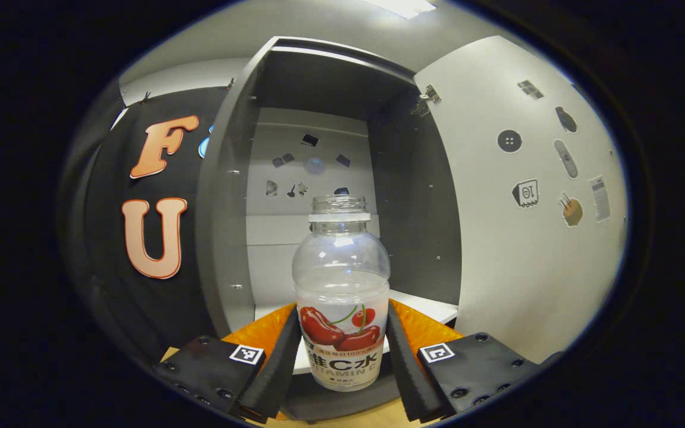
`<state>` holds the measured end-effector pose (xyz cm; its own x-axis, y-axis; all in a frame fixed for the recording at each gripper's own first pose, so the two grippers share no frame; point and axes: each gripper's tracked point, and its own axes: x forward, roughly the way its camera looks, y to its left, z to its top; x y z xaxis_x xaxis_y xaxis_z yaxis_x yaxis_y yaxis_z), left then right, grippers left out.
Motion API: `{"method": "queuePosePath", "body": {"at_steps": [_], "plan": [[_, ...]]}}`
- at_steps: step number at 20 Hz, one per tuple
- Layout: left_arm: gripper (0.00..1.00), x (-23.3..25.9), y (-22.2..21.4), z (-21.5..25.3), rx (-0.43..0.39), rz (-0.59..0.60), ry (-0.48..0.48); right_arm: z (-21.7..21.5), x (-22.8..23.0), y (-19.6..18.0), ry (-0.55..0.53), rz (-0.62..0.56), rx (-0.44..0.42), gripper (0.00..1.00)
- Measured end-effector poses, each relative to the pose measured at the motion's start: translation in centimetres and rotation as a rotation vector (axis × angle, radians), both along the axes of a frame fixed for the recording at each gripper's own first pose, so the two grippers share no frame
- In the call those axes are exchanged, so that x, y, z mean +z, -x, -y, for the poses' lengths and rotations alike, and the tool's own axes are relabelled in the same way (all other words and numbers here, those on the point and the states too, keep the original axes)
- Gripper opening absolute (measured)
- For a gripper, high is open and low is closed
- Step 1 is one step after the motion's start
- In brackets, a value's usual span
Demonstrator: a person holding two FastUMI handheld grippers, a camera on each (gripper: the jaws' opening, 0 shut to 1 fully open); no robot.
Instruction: Open the cabinet door with the right hand, grasp the bottle in the cabinet with the left hand and place it on the coaster, then close the cabinet door with the right hand.
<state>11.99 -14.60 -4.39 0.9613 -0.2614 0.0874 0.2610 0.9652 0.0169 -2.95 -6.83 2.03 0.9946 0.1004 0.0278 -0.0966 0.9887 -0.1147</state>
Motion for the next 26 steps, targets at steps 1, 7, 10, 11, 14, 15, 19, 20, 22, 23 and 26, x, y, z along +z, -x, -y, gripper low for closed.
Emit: {"method": "queuePosePath", "body": {"at_steps": [1,7,10,11,14,15,19,20,22,23,26], "plan": [[0.79,-0.8,1.5,-0.5,-0.006,0.005,-0.005,-0.7,-0.4,0.2,-0.011,-0.008,0.013,0.93],[0.81,-8.8,8.5,-3.3,-0.029,-0.069,0.006,-3.0,-2.3,1.2,-0.059,-0.044,-0.049,0.93],[0.81,-13.1,11.2,-5.5,-0.007,-0.086,0.020,-3.9,-3.0,1.9,-0.141,-0.040,-0.075,0.93],[0.80,-14.7,12.0,-6.0,-0.001,-0.096,0.022,-3.7,-3.5,2.1,-0.176,-0.053,-0.092,0.93],[0.81,-18.6,14.0,-7.5,0.031,-0.122,0.025,-3.3,-5.3,2.4,-0.279,-0.112,-0.114,0.93],[0.80,-19.8,14.5,-8.0,0.047,-0.138,0.020,-3.0,-5.9,2.6,-0.300,-0.130,-0.117,0.93],[0.81,-23.3,15.7,-9.3,0.076,-0.155,0.036,-1.3,-7.2,2.7,-0.260,-0.148,-0.181,0.93],[0.81,-24.2,15.7,-9.6,0.081,-0.161,0.024,-1.3,-7.0,2.7,-0.242,-0.134,-0.186,0.93],[0.81,-26.0,15.7,-10.1,0.098,-0.176,0.020,-2.1,-7.2,2.9,-0.197,-0.122,-0.173,0.93],[0.81,-26.6,15.6,-10.4,0.106,-0.178,0.025,-2.7,-7.4,3.0,-0.173,-0.122,-0.164,0.93],[0.81,-28.8,15.5,-10.8,0.131,-0.215,0.032,-4.0,-7.9,2.9,-0.116,-0.139,-0.145,0.93]]}}
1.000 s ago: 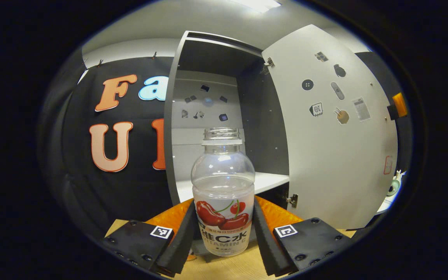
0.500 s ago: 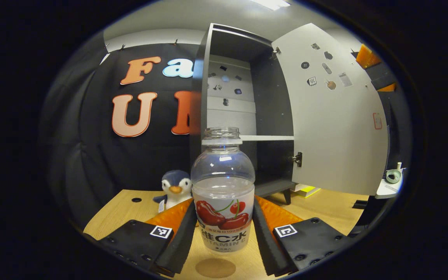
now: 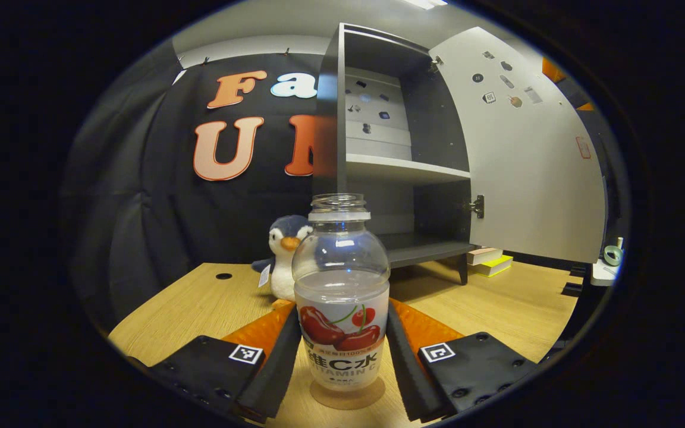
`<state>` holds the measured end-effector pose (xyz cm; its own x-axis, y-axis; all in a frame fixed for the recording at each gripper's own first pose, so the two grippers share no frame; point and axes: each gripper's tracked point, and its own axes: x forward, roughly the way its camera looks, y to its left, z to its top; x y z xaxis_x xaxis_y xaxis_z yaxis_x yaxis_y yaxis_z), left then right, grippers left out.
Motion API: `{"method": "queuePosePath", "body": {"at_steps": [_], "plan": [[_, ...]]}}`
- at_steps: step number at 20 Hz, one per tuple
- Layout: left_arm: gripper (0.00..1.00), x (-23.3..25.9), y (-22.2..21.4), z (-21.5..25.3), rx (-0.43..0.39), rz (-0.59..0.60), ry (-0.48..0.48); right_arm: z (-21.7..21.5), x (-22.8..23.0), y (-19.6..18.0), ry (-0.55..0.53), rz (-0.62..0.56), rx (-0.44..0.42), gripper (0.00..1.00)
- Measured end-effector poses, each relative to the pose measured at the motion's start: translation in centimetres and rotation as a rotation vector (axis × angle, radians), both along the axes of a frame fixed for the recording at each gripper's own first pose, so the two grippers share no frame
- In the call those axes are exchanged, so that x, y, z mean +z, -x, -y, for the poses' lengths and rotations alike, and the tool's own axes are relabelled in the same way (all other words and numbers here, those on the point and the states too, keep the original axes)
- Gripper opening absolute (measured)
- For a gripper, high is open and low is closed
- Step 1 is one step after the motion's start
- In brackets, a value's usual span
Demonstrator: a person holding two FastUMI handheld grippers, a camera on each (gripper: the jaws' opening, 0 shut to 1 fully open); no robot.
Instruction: Open the cabinet door with the right hand, grasp the bottle in the cabinet with the left hand and place it on the coaster, then close the cabinet door with the right hand.
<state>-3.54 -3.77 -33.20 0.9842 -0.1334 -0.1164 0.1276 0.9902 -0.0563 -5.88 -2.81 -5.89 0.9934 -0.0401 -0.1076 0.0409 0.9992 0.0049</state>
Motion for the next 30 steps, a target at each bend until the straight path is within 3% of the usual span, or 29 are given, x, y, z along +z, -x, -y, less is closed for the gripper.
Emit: {"method": "queuePosePath", "body": {"at_steps": [6,19,21,22,23,30], "plan": [[0.81,-1.7,0.1,0.9,-0.019,-0.011,-0.002,-1.3,0.1,-0.6,0.044,-0.003,0.034,0.93],[0.87,-4.5,0.0,0.7,-0.008,-0.064,-0.052,0.0,-0.9,-0.9,0.044,-0.033,0.005,0.93],[0.94,-4.4,-0.1,0.9,-0.016,-0.065,-0.041,0.0,-1.1,-1.2,0.041,-0.039,0.009,0.93],[0.96,-4.2,-0.2,0.8,-0.015,-0.066,-0.038,-0.1,-1.2,-1.2,0.037,-0.040,0.010,0.89],[0.96,-4.0,-0.3,0.8,-0.015,-0.065,-0.036,-0.1,-1.2,-1.3,0.030,-0.040,0.011,0.93],[0.97,1.5,-2.8,0.3,0.004,-0.017,-0.036,1.5,1.2,-0.4,-0.018,0.010,-0.014,0.93]]}}
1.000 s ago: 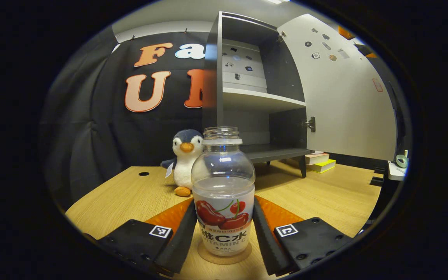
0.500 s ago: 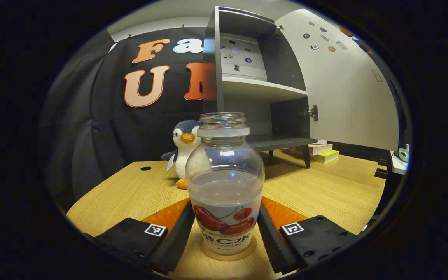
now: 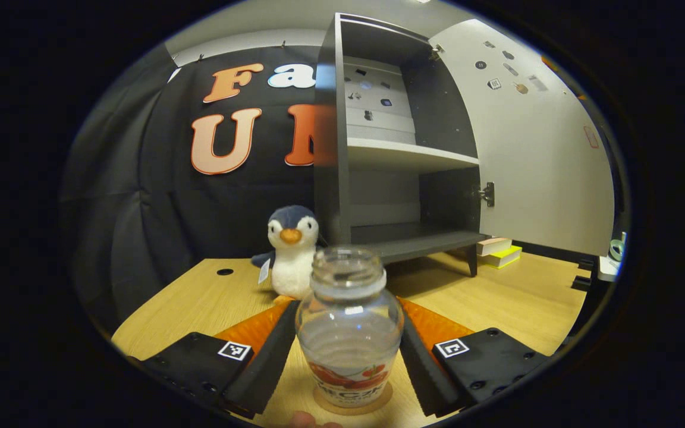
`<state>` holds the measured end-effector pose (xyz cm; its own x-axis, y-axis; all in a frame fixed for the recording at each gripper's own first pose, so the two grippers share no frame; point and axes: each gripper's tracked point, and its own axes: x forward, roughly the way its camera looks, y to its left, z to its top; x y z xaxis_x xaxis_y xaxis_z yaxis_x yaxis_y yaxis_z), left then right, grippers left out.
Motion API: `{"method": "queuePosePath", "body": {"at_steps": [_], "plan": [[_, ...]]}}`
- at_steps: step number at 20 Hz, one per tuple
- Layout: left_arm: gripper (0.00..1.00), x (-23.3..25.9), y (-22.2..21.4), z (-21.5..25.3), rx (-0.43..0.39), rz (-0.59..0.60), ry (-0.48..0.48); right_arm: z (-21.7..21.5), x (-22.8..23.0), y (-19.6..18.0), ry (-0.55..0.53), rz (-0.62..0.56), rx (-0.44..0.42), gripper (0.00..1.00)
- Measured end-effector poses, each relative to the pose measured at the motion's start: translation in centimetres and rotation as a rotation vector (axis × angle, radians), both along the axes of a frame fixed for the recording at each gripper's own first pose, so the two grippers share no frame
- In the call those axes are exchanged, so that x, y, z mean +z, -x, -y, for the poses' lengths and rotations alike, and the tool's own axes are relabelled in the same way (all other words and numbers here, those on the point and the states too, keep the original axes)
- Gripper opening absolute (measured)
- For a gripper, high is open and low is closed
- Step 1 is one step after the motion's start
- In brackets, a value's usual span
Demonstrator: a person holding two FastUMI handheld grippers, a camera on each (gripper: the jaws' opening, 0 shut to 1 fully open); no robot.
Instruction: Open the cabinet door with the right hand, grasp the bottle in the cabinet with the left hand and place it on the coaster, then close the cabinet door with the right hand.
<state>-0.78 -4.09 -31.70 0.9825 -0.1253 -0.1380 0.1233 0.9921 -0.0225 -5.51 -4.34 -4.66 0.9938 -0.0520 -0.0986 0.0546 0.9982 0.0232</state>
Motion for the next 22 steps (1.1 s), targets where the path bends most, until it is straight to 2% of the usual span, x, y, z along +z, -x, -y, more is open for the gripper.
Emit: {"method": "queuePosePath", "body": {"at_steps": [5,10,12,13,14,15,19,22], "plan": [[0.96,6.7,-1.8,0.2,-0.009,0.076,-0.005,3.1,2.2,1.3,-0.006,0.045,-0.065,0.93],[0.95,14.4,-1.5,1.0,-0.002,0.124,0.022,8.6,4.4,2.7,0.013,0.077,-0.147,0.93],[0.95,16.7,-1.2,1.8,-0.005,0.119,0.016,10.7,5.1,3.1,0.024,0.089,-0.170,0.93],[0.95,17.8,-1.2,2.0,-0.004,0.110,0.017,11.6,5.5,3.2,0.028,0.094,-0.174,0.98],[0.95,18.5,-0.9,2.4,-0.001,0.096,0.023,12.6,5.8,3.4,0.035,0.098,-0.178,0.98],[0.95,19.3,-0.8,2.9,0.001,0.083,0.036,13.8,6.1,3.5,0.046,0.099,-0.188,0.93],[0.95,21.6,0.0,4.1,0.031,0.042,0.080,18.9,6.9,4.0,0.103,0.089,-0.261,0.93],[0.95,23.1,0.5,3.7,0.073,0.051,0.075,21.3,7.4,3.1,0.117,0.077,-0.262,0.94]]}}
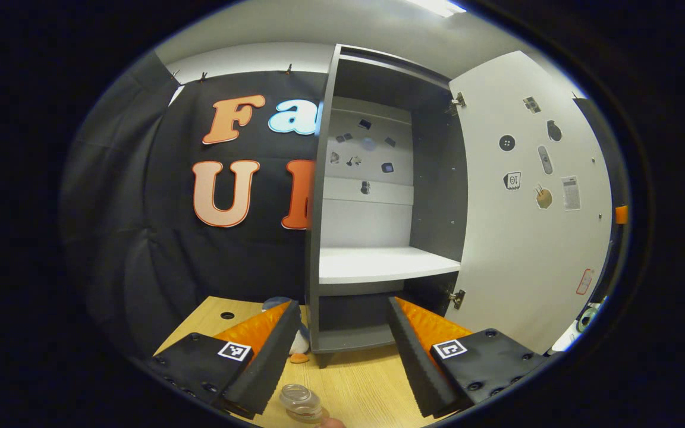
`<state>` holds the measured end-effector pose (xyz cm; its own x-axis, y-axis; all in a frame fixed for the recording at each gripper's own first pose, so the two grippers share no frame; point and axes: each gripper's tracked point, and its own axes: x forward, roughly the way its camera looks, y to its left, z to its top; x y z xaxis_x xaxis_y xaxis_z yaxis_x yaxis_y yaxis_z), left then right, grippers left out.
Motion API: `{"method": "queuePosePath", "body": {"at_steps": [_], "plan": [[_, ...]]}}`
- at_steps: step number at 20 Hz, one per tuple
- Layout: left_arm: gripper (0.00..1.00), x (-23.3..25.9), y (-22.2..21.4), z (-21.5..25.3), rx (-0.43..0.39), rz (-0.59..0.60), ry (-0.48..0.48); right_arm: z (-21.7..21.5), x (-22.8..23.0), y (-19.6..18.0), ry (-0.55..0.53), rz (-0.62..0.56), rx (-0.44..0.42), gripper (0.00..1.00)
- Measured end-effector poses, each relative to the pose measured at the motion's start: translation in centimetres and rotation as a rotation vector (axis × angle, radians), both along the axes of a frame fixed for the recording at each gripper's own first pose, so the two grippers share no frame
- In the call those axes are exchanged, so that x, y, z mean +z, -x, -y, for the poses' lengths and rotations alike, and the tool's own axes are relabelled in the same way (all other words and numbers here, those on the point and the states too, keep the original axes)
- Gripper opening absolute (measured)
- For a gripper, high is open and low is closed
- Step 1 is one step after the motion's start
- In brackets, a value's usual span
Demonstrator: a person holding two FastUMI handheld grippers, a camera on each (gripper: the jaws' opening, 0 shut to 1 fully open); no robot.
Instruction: Open the cabinet door with the right hand, grasp the bottle in the cabinet with the left hand and place it on the coaster, then close the cabinet door with the right hand.
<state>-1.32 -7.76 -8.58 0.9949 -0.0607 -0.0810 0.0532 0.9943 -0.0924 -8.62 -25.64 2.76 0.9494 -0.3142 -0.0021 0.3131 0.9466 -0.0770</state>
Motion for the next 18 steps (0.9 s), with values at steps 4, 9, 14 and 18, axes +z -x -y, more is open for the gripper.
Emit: {"method": "queuePosePath", "body": {"at_steps": [4,9,14,18], "plan": [[0.95,2.0,0.7,-0.7,0.047,0.026,-0.038,0.0,0.1,-2.2,-0.028,-0.004,0.108,0.93],[0.95,3.9,0.9,-1.3,0.068,0.079,-0.060,-2.4,-0.4,-2.6,-0.091,0.015,0.220,0.89],[0.96,4.7,1.0,-2.9,0.078,0.092,-0.027,-8.7,-0.2,-3.4,-0.076,0.026,0.344,0.89],[0.94,4.5,1.0,-5.8,0.109,0.094,-0.035,-14.5,0.3,-5.2,-0.087,0.034,0.446,0.89]]}}
